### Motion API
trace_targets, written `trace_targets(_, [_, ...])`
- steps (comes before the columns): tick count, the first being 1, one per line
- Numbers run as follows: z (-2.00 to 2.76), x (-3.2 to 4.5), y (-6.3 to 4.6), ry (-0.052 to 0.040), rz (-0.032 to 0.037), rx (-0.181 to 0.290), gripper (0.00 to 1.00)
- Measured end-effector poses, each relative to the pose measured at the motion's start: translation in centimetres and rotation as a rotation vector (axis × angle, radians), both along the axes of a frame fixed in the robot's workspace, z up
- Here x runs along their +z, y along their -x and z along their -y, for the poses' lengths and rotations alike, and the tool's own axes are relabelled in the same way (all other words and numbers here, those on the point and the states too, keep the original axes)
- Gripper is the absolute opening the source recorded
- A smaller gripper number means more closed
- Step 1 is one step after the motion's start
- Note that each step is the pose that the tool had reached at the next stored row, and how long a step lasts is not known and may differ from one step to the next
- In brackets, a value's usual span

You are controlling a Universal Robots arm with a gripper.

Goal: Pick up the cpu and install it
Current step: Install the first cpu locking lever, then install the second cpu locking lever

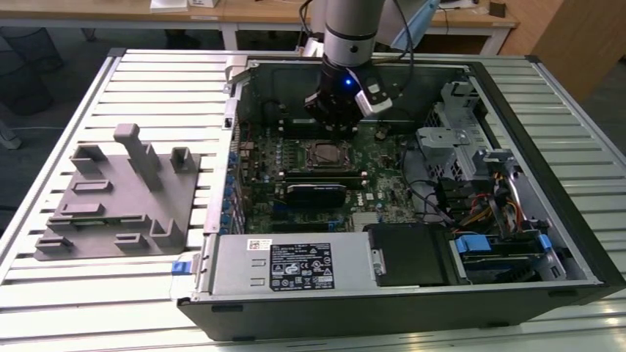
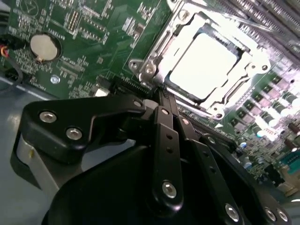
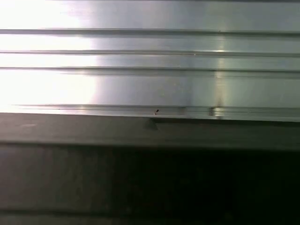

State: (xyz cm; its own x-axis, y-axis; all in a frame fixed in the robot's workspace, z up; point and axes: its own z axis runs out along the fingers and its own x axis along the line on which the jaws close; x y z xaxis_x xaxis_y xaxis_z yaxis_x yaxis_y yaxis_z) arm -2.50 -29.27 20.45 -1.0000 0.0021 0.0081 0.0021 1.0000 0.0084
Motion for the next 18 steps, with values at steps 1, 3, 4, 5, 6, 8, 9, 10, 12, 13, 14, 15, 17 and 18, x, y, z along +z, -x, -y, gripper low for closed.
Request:
trace_targets(1, [0.07, 0.00, 0.00, 0.0000, 0.0000, 0.000, 0.11])
trace_targets(3, [0.14, 0.00, 0.00, -0.0002, 0.0001, 0.000, 0.11])
trace_targets(4, [0.16, 0.00, 0.00, -0.0004, 0.0001, 0.000, 0.11])
trace_targets(5, [0.19, 0.00, 0.00, -0.0005, 0.0000, 0.000, 0.11])
trace_targets(6, [0.22, 0.00, 0.00, -0.0005, 0.0000, 0.000, 0.11])
trace_targets(8, [0.31, 0.00, 0.00, -0.0007, 0.0000, 0.000, 0.11])
trace_targets(9, [0.36, 0.00, 0.00, -0.0008, 0.0000, 0.000, 0.11])
trace_targets(10, [0.41, 0.00, -0.01, -0.0009, 0.0000, 0.000, 0.11])
trace_targets(12, [0.56, 0.00, -0.01, -0.0013, 0.0000, 0.000, 0.11])
trace_targets(13, [0.62, 0.00, -0.01, -0.0015, 0.0000, 0.000, 0.11])
trace_targets(14, [0.69, 0.00, -0.01, -0.0017, 0.0000, 0.000, 0.11])
trace_targets(15, [0.76, 0.00, -0.01, -0.0018, 0.0000, 0.000, 0.11])
trace_targets(17, [0.90, 0.00, -0.01, -0.0020, -0.0001, 0.000, 0.11])
trace_targets(18, [0.97, 0.00, -0.02, -0.0020, 0.0000, 0.000, 0.11])
